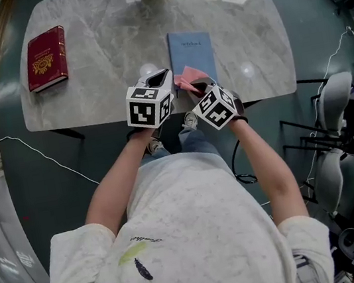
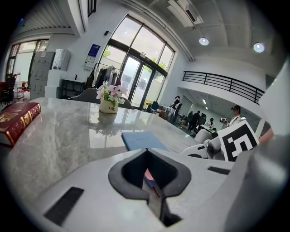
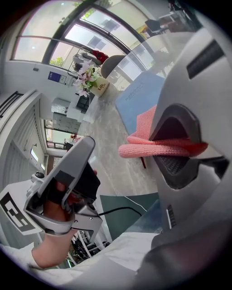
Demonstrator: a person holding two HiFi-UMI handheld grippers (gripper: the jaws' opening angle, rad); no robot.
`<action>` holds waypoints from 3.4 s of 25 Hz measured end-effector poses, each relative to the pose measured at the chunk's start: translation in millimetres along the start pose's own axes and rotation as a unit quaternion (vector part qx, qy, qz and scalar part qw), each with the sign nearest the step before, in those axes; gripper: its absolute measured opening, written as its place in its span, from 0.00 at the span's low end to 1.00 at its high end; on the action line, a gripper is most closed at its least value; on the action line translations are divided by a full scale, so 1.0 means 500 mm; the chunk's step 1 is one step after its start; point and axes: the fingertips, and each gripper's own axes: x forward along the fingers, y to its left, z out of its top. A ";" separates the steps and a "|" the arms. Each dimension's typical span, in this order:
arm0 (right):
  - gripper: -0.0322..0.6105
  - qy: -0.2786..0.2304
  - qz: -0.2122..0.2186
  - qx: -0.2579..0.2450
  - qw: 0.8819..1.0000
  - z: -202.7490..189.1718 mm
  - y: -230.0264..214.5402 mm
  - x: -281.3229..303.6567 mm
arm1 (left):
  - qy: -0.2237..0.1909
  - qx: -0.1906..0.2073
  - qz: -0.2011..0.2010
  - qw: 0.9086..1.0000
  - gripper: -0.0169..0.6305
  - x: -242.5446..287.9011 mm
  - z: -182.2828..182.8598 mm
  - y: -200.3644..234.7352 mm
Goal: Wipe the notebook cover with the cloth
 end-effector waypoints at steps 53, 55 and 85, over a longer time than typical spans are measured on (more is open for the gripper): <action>0.07 0.036 -0.032 -0.205 0.978 0.175 -0.188 0.161 | 0.007 -0.060 0.081 0.995 0.04 -0.039 -0.068 0.085; 0.07 0.033 -0.028 -0.204 0.978 0.172 -0.173 0.157 | 0.008 -0.058 0.080 0.995 0.04 -0.040 -0.070 0.082; 0.07 0.005 0.029 -0.156 0.987 0.087 0.029 0.068 | 0.004 -0.024 0.041 0.999 0.04 -0.042 -0.048 0.064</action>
